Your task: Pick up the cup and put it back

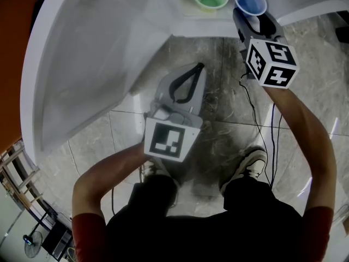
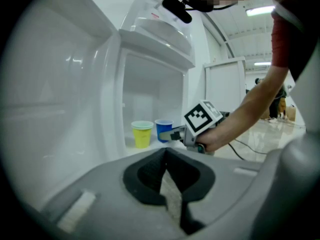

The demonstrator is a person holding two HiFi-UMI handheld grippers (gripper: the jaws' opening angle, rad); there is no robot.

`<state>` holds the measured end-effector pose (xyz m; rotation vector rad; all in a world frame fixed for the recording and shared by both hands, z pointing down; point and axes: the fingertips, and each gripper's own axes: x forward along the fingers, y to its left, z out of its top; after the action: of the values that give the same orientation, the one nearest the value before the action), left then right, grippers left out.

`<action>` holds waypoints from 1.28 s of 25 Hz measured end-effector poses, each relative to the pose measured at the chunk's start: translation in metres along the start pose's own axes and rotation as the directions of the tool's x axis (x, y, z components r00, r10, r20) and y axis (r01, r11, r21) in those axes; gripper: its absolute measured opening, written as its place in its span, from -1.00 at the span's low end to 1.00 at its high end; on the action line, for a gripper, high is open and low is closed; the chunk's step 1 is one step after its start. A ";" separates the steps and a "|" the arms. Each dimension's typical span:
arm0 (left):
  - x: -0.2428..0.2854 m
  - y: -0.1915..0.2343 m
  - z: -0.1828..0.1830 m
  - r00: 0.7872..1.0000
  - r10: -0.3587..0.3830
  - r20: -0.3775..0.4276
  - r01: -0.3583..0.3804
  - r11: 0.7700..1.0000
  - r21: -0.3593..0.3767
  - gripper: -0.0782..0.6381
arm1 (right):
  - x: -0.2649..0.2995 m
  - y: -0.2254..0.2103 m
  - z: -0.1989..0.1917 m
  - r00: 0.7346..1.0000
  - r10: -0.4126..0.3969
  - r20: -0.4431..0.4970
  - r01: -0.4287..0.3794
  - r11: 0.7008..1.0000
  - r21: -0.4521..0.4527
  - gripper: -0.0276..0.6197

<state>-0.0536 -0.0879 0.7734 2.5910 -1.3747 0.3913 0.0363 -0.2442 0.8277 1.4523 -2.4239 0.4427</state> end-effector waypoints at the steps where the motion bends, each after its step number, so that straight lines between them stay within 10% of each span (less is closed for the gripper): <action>1: 0.000 0.000 0.001 1.000 0.000 0.001 0.000 1.000 0.001 -0.79 | -0.001 0.001 0.001 1.000 0.003 0.000 -0.003 1.000 -0.004 -0.18; 32: -0.016 -0.018 0.026 0.998 -0.034 0.049 0.029 0.995 0.091 -0.79 | -0.101 0.060 -0.009 0.981 0.190 -0.037 -0.193 0.973 -0.123 -0.20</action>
<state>-0.0434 -0.0729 0.7432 2.7094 -1.3605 0.3947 0.0294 -0.1332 0.7895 1.1604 -2.5327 0.3383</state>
